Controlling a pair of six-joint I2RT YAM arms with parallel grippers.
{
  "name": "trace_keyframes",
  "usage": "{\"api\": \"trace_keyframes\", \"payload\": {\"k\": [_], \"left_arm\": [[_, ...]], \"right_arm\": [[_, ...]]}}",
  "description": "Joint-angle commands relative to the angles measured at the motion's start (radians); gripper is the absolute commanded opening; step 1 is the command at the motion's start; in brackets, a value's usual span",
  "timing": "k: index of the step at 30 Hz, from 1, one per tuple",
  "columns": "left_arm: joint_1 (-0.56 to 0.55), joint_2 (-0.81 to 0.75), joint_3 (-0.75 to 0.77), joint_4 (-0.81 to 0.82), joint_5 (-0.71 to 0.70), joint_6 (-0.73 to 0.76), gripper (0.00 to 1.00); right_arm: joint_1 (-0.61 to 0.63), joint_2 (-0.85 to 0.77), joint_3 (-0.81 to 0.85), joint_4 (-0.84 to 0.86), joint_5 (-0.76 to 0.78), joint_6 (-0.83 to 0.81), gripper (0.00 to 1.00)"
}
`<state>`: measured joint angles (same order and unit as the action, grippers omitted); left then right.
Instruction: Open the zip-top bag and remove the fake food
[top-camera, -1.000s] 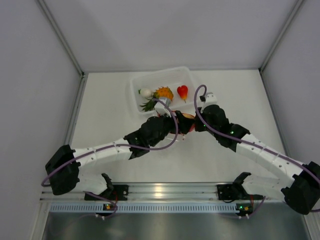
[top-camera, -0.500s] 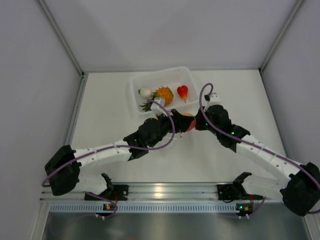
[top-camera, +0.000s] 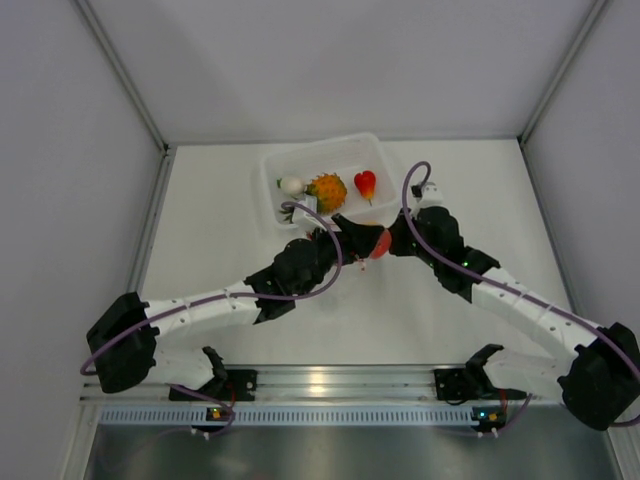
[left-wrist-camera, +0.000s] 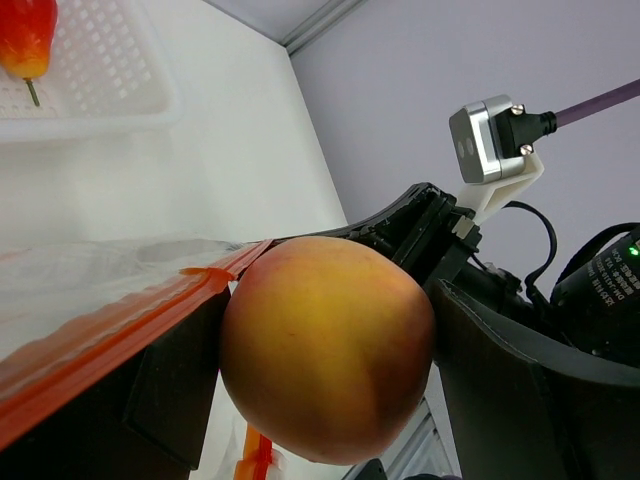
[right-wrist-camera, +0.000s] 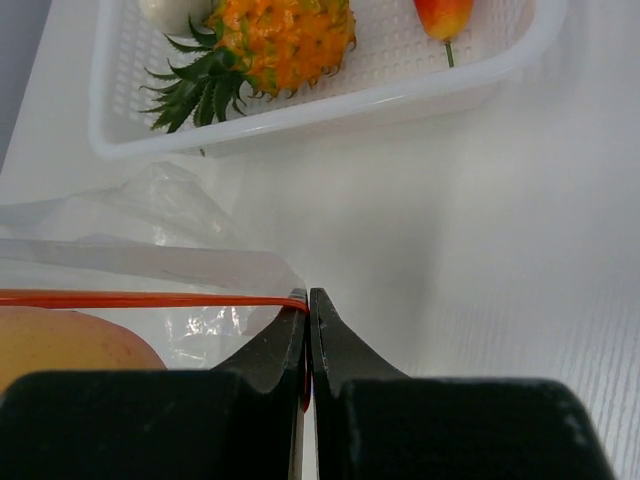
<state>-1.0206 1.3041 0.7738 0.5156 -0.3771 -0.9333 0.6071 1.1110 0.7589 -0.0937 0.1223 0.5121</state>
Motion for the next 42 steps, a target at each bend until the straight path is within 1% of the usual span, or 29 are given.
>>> {"api": "trace_keyframes", "payload": {"k": [1, 4, 6, 7, 9, 10, 13, 17, 22, 25, 27, 28, 30, 33, 35, 37, 40, 42], "left_arm": [[0.001, -0.081, 0.030, 0.159, -0.077, -0.045, 0.00], [0.002, -0.085, 0.030, 0.159, -0.086, -0.065, 0.00], [0.001, -0.091, 0.030, 0.159, -0.098, -0.065, 0.00], [0.001, -0.092, 0.032, 0.158, -0.111, -0.055, 0.00], [0.001, -0.088, 0.036, 0.165, -0.126, -0.030, 0.00], [0.001, -0.083, 0.038, 0.178, -0.134, -0.009, 0.00], [0.005, -0.057, 0.028, 0.241, -0.143, 0.019, 0.00], [0.005, -0.011, 0.032, 0.303, -0.141, 0.028, 0.00], [0.005, 0.043, 0.061, 0.351, -0.099, 0.005, 0.00], [0.005, 0.081, 0.097, 0.354, -0.074, -0.010, 0.00], [0.007, 0.104, 0.122, 0.354, -0.062, -0.012, 0.00], [0.007, 0.107, 0.127, 0.354, -0.060, -0.024, 0.00], [0.005, 0.116, 0.134, 0.354, -0.063, -0.039, 0.00], [0.005, 0.118, 0.139, 0.354, -0.069, -0.079, 0.00], [0.008, 0.119, 0.140, 0.354, -0.053, -0.114, 0.00], [0.010, 0.116, 0.136, 0.353, -0.039, -0.142, 0.00], [0.016, 0.094, 0.131, 0.353, 0.006, -0.171, 0.00], [0.022, 0.081, 0.139, 0.353, 0.058, -0.173, 0.00]], "right_arm": [[-0.069, 0.029, -0.035, -0.052, 0.146, -0.020, 0.00], [-0.089, 0.029, -0.030, -0.054, 0.131, -0.021, 0.00], [-0.104, 0.020, -0.027, -0.058, 0.094, -0.035, 0.00], [-0.104, 0.010, -0.033, -0.022, 0.004, -0.049, 0.00], [-0.104, -0.029, -0.056, 0.027, -0.088, -0.054, 0.00], [-0.104, -0.043, -0.065, 0.044, -0.180, -0.050, 0.00], [-0.081, -0.138, -0.108, 0.084, -0.246, -0.021, 0.00], [-0.032, -0.207, -0.122, 0.081, -0.263, -0.009, 0.00], [-0.007, -0.252, -0.122, 0.063, -0.245, -0.006, 0.00], [0.016, -0.243, -0.106, 0.051, -0.234, -0.023, 0.00], [0.052, -0.232, -0.087, 0.039, -0.219, -0.046, 0.00], [0.066, -0.226, -0.079, 0.026, -0.164, -0.053, 0.00], [0.100, -0.208, -0.078, 0.026, -0.130, -0.073, 0.00], [0.102, -0.203, -0.118, 0.070, -0.087, -0.043, 0.00], [0.102, -0.197, -0.142, 0.112, -0.040, -0.024, 0.00], [0.102, -0.183, -0.147, 0.118, 0.023, -0.023, 0.00], [0.100, -0.143, -0.135, 0.100, 0.108, -0.032, 0.00], [0.074, -0.117, -0.121, 0.097, 0.144, -0.030, 0.00]]}}
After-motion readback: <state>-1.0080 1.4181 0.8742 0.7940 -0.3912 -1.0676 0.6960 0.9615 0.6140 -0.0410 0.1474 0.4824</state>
